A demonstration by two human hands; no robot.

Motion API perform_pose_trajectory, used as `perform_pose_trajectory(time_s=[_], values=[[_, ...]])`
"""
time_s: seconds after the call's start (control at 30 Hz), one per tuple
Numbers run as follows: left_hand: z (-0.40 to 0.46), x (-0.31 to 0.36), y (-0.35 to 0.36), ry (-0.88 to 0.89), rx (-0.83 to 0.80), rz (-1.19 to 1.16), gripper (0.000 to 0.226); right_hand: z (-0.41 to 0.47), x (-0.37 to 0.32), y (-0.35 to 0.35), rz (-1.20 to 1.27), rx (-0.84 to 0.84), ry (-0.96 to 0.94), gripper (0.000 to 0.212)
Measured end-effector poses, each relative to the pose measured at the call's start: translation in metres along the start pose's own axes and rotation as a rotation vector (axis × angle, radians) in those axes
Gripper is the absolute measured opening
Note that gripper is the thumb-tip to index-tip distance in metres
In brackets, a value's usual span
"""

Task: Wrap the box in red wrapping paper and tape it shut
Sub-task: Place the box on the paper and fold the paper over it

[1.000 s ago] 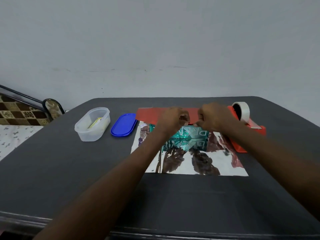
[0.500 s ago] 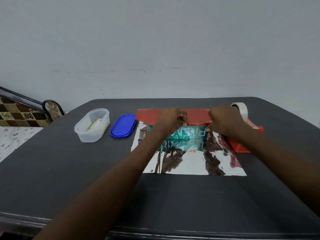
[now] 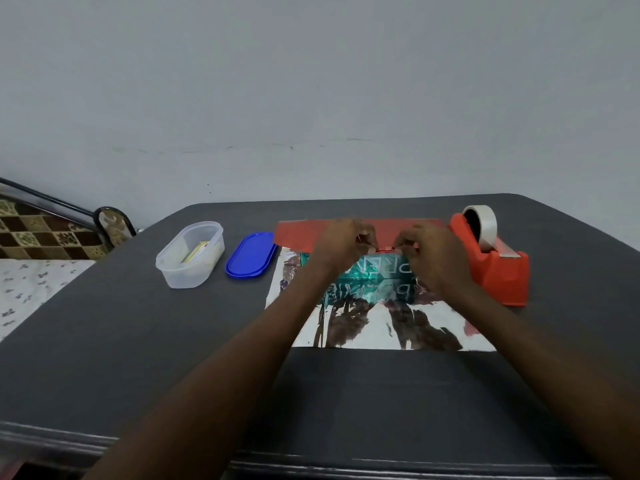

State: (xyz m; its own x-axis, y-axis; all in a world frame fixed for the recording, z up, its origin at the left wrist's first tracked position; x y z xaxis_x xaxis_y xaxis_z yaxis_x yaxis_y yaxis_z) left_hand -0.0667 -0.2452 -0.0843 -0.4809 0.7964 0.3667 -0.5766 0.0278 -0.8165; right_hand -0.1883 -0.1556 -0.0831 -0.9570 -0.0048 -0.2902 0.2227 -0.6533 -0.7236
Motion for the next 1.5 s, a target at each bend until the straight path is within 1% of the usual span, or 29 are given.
perform_pose_trajectory(time_s=[0.17,0.23,0.33,0.4,0.47,0.7,0.8,0.97,1.07,1.2,1.27,1.4,1.5], values=[[0.001,-0.004,0.001,-0.005,0.014,-0.044,0.005,-0.004,0.018,-0.003,-0.093,-0.006,0.026,0.012],[0.000,-0.004,0.001,-0.009,0.018,-0.042,0.005,-0.004,0.014,-0.007,-0.109,0.021,0.026,0.013],[0.000,-0.003,0.000,-0.003,0.024,-0.019,0.006,-0.002,-0.006,-0.010,-0.066,0.081,-0.019,0.014],[0.000,-0.003,0.000,0.005,0.026,-0.001,0.006,0.001,-0.018,0.000,-0.051,0.048,-0.054,0.014],[0.001,-0.003,0.001,0.002,0.025,0.007,0.006,0.001,-0.018,0.013,-0.053,0.002,-0.048,0.015],[0.001,-0.005,0.001,0.014,0.030,-0.028,0.007,-0.011,0.003,0.006,-0.034,0.016,-0.050,0.014],[-0.001,-0.007,0.001,0.027,0.050,-0.027,0.006,-0.013,0.015,0.002,-0.045,0.035,-0.009,0.011],[-0.005,-0.006,0.000,0.048,0.078,-0.020,0.007,-0.013,0.015,0.005,-0.071,-0.019,-0.014,0.013],[-0.007,-0.006,0.000,0.046,0.101,-0.015,0.008,-0.011,0.016,0.004,-0.017,-0.029,0.012,0.008],[-0.007,-0.005,0.001,0.037,0.109,-0.029,0.008,-0.007,0.014,0.008,0.015,0.001,0.066,0.023],[-0.009,-0.004,-0.001,0.034,0.107,-0.042,0.009,-0.006,0.013,0.011,0.029,-0.002,0.075,0.023],[-0.010,-0.008,-0.001,0.008,0.105,-0.068,0.011,-0.009,0.015,0.012,-0.001,-0.036,0.032,0.012],[-0.012,-0.013,-0.001,-0.047,0.099,-0.147,0.014,-0.013,0.017,0.006,-0.024,-0.042,0.046,0.022]])
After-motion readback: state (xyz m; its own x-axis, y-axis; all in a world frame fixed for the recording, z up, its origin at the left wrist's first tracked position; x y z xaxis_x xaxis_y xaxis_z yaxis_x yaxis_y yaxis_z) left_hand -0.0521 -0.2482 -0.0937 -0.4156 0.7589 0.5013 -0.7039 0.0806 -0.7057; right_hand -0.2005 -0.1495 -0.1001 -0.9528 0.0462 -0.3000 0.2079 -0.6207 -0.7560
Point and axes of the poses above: each hand's wrist, its own z-axis towards the middle knuckle, its own y-axis out of the palm, x = y × z, the point moved 8 cm from there along z, towards the middle knuckle
